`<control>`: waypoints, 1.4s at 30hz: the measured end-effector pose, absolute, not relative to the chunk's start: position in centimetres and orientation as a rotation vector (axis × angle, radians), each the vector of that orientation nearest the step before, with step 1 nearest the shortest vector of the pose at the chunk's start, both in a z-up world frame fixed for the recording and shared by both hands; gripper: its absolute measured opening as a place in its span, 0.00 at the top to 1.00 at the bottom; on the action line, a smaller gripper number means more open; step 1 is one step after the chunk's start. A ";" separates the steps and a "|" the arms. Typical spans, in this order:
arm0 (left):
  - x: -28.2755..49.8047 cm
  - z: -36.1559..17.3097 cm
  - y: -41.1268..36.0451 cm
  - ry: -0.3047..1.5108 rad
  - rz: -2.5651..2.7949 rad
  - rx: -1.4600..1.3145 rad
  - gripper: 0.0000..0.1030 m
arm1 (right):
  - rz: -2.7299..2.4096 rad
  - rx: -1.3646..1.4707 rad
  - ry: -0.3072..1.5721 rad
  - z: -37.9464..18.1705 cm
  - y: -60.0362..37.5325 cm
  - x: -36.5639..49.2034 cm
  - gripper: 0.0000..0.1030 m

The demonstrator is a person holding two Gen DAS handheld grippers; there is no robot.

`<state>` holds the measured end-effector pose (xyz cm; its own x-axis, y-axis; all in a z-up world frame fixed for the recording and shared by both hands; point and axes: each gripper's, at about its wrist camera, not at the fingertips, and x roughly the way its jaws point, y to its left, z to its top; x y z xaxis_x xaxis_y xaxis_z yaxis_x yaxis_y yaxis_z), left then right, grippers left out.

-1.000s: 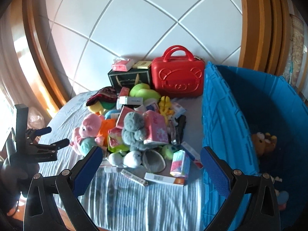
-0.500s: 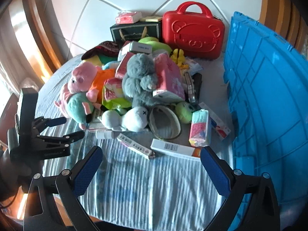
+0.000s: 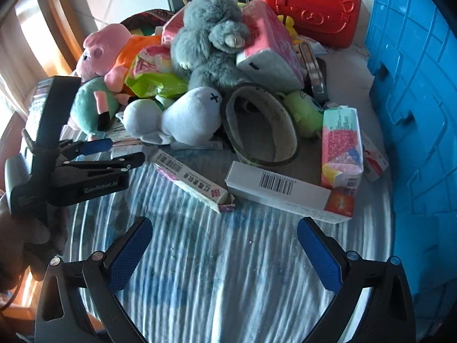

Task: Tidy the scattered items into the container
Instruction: 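Grasp the white pill bottle with the left tool while the right tool grasps the white-red ointment box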

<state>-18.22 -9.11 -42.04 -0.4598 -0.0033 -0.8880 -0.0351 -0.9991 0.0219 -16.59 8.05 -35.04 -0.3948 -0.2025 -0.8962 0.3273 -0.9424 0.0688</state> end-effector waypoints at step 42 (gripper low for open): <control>-10.1 -40.7 -16.0 -0.291 2.760 -1.607 0.74 | -2.175 1.394 0.460 -40.6 -0.4 -20.9 0.61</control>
<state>-10.12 -16.03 -40.72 -0.4962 0.0344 -0.8675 0.1474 -0.9814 -0.1232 -20.86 -0.42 -40.56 -0.3412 -0.2363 -0.9098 0.5842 -0.8116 -0.0083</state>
